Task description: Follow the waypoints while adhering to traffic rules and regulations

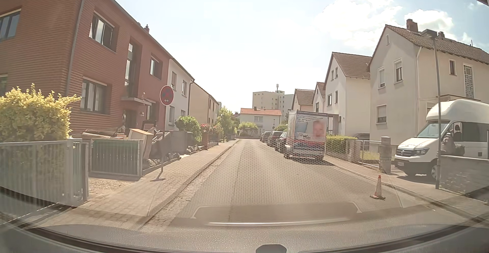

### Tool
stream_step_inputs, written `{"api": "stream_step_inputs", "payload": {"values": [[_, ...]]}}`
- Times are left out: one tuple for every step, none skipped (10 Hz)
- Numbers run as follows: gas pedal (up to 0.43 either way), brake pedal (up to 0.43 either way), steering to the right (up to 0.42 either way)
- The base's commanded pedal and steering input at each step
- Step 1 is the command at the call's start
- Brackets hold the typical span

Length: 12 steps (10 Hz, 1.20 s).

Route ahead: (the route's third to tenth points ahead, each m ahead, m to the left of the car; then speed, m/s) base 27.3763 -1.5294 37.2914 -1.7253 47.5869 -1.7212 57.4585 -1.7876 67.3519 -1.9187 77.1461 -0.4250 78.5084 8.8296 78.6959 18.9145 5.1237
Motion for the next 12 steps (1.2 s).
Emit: {"api": "stream_step_inputs", "payload": {"values": [[0.028, 0.0, 0.0], [0.028, 0.0, -0.001], [0.028, 0.0, -0.002], [0.028, 0.0, -0.004], [0.028, 0.0, -0.008], [0.028, 0.0, -0.009], [0.028, 0.0, -0.009], [0.028, 0.0, -0.009], [0.028, 0.0, -0.011], [0.028, 0.0, -0.014], [0.028, 0.0, -0.015], [0.028, 0.0, -0.015]]}}
